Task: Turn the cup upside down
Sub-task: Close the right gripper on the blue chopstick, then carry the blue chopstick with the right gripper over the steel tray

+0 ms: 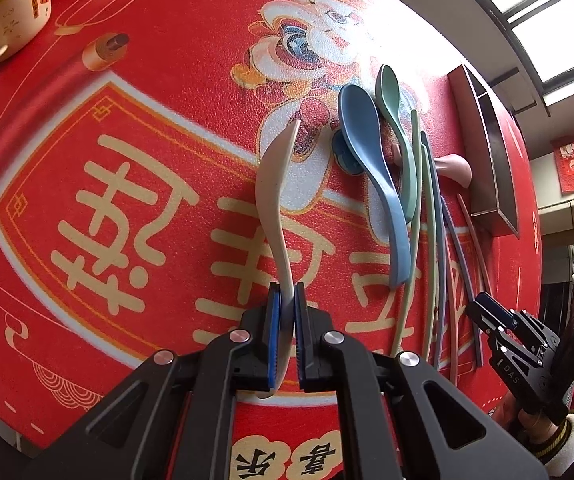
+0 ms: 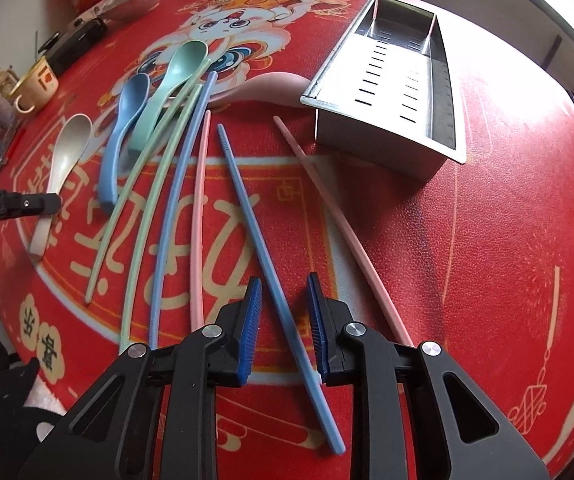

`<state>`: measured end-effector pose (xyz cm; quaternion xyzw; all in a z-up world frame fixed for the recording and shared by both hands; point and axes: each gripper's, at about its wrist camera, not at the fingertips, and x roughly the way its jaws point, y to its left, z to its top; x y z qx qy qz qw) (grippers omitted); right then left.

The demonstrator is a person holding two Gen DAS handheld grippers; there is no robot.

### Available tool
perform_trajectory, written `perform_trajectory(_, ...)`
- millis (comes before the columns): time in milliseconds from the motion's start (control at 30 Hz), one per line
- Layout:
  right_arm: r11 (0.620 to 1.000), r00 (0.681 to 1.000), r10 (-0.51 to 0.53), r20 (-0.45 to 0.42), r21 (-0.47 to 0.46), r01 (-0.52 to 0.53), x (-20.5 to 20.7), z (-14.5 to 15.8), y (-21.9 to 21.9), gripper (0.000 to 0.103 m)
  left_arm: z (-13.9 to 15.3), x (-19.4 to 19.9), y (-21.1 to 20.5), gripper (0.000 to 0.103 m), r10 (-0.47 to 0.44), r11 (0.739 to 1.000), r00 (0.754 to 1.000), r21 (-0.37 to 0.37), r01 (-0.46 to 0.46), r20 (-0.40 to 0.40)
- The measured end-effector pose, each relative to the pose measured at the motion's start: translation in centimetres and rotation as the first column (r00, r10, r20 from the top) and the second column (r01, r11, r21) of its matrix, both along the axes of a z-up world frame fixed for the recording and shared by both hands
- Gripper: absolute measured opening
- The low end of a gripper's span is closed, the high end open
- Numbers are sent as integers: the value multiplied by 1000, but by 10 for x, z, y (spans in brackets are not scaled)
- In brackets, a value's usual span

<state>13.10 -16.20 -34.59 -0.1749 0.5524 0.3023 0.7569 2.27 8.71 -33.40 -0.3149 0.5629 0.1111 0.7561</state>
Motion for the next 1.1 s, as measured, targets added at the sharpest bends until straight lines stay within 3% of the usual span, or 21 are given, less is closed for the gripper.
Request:
perform_trajectory(133, 1000, 1000, 3, -14, 8, -3, -2, 1, 2, 10, -1, -1, 1, 8, -5, 1000, 1000, -14, 6, 10)
perform_trajectory(367, 1000, 1000, -2, -4, 3, 2, -5, 1, 5, 7, -1, -5, 7, 8, -1, 999, 1000, -53, 2, 29)
perform_trajectory(767, 1000, 1000, -11, 6, 29, 11, -6, 1, 0, 6, 0, -5, 7, 9, -13, 999, 999, -51, 15, 38)
perform_trajectory(1100, 983, 1000, -27, -8, 180, 28, -2, 29, -9, 6, 0, -5, 7, 9, -6, 999, 999, -51, 8, 37)
